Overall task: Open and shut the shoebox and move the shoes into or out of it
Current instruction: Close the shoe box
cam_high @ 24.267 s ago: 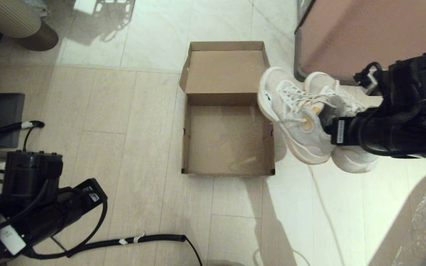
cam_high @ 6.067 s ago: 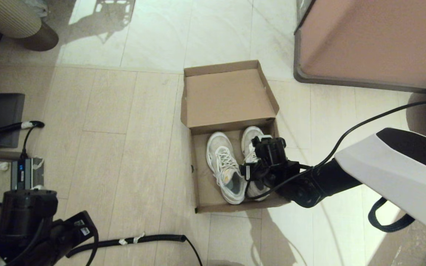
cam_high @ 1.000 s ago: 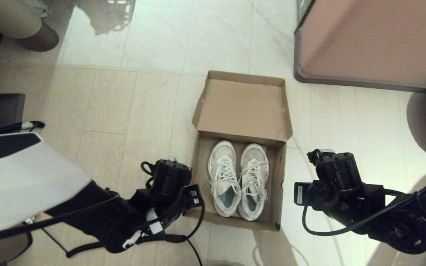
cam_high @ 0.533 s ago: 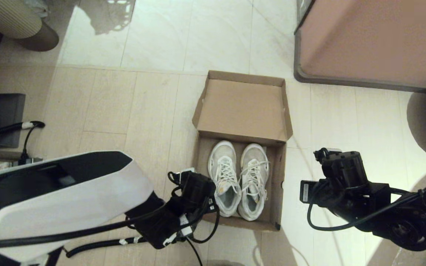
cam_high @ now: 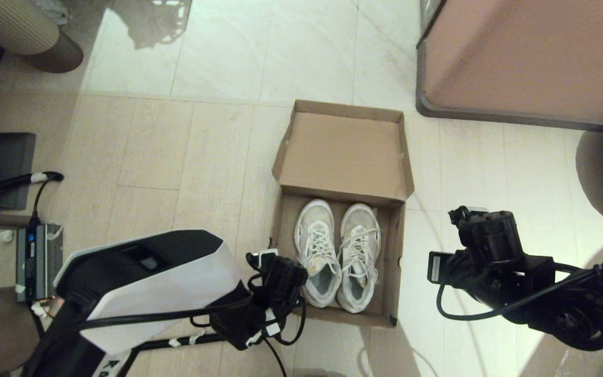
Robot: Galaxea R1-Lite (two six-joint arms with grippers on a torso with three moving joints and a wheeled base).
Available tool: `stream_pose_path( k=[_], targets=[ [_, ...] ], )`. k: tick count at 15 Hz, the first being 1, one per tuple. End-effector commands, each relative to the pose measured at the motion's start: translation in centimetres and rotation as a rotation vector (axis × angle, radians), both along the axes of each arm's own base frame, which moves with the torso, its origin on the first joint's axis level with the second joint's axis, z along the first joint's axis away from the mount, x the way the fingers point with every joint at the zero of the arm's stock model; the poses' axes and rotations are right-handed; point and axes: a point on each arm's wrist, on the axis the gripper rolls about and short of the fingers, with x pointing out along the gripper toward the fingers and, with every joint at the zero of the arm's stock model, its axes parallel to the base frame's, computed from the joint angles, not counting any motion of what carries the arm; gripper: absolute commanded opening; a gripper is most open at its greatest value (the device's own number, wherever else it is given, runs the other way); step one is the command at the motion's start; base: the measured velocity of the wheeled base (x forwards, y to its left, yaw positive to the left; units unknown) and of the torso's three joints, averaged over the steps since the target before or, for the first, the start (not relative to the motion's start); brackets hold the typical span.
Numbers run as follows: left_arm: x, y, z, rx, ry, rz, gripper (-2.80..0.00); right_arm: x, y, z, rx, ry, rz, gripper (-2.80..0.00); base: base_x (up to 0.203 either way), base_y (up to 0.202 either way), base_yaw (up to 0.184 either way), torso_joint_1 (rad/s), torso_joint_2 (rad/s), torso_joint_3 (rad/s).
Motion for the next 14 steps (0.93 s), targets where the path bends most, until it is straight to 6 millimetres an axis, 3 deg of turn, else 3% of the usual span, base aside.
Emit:
stream_pose_path(
  k=[1, 9, 14],
  targets=[
    [0.5, -0.3, -0.6, 0.003, 0.0, 0.002, -2.8, 0.0, 0.1, 0.0, 0.003, -0.001, -0.002, -2.8, 0.0, 0.0, 0.0, 0.0, 0.0, 0.0],
    [1.3, -0.4, -0.5, 0.074, 0.165, -0.02, -2.8, -0.2, -0.1, 1.2, 0.006, -0.049, -0.028, -2.8, 0.0, 0.0, 0.0, 0.0, 0.0, 0.0],
    [-0.7, 0.6, -0.8, 0.147, 0.277, -0.026, -2.8, -0.4, -0.2, 1.7, 0.015, -0.064, -0.036, -2.8, 0.0, 0.0, 0.0, 0.0, 0.0, 0.0]
  ],
)
